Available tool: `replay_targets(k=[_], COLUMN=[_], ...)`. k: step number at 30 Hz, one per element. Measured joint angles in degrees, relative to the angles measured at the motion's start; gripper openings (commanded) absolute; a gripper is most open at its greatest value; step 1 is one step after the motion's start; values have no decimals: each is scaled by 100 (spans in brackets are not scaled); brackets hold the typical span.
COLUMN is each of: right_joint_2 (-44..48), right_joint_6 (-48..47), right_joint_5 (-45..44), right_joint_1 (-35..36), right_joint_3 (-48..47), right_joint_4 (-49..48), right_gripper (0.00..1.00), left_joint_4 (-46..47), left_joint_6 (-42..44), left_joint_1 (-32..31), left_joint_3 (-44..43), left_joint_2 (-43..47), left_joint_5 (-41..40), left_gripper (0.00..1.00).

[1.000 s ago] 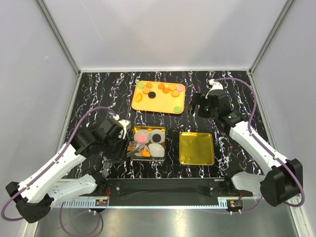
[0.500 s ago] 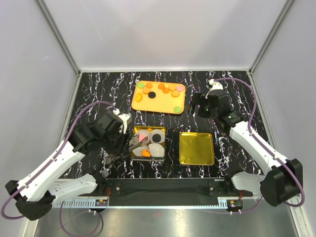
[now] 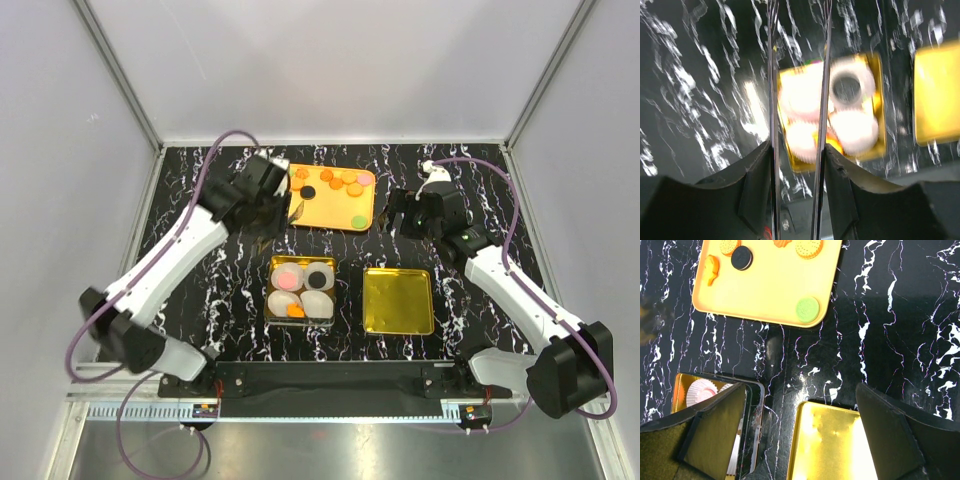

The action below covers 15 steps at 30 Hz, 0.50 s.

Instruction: Pack the cookies

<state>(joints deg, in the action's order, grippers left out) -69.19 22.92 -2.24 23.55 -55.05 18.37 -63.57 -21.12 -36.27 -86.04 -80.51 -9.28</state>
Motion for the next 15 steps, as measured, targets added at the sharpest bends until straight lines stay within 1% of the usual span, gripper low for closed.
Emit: replay_targets(k=[4, 8, 11, 15], right_joint_2=[2, 2, 2, 2], right_joint_6=[0, 0, 0, 0], right_joint_5=[33, 42, 39, 39], right_joint_1=[0, 0, 0, 0], right_joint_3=[0, 0, 0, 0], right_joint_4=[0, -2, 0, -2], right_gripper=[100, 100, 100, 100], left_joint_4=[243, 378, 431, 603], left_joint_6=[280, 492, 619, 726], left_joint_1=[267, 490, 662, 804], left_joint_3=[-778, -1362, -1694, -1919], left_joint_2=[-977, -1759, -2201, -2577], left_joint_5=[-201, -260, -254, -157], left_gripper=[47, 47, 46, 46])
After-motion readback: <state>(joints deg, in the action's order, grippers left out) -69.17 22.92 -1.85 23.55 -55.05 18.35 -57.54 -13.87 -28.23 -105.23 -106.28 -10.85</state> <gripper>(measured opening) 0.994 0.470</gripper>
